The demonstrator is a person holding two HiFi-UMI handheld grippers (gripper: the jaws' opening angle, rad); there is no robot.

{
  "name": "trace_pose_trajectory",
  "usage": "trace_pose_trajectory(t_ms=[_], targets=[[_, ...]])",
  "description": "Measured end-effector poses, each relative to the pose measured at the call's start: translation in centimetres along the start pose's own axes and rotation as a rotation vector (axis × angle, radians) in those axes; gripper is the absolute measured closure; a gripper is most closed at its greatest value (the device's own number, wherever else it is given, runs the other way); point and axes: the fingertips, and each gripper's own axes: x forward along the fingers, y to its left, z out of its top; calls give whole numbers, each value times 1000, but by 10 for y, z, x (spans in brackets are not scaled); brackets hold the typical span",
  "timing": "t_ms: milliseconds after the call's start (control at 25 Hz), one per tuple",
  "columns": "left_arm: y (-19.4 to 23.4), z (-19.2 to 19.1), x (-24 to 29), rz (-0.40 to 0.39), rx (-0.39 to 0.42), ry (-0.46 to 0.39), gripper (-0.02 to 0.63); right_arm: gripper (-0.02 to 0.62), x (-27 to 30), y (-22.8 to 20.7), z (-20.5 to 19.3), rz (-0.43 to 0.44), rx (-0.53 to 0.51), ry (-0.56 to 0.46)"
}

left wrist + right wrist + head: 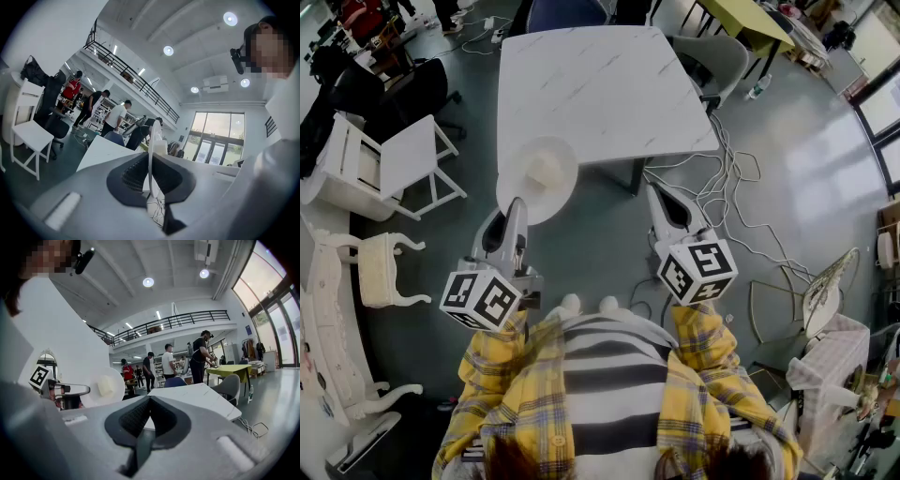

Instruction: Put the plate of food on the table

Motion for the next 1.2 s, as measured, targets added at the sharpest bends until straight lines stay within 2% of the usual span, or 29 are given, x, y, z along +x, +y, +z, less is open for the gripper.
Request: trace_pose_trajectory(t_ms=[360, 720, 800, 1040, 1200], targets=[[-4, 0, 1, -6, 4, -3, 589, 598, -2, 1, 3, 23, 20, -41], [2, -12, -10, 22, -7, 25, 589, 598, -6, -2, -8, 36, 32, -21], [10, -14, -17, 39, -43, 32, 589, 598, -7, 2, -8, 39, 29, -25], [25, -23, -29, 60, -284, 44, 589, 598, -5, 18, -10, 64, 15, -51], [27, -32, -36, 49, -346, 71, 589, 598, -2, 28, -14, 69, 15, -47]])
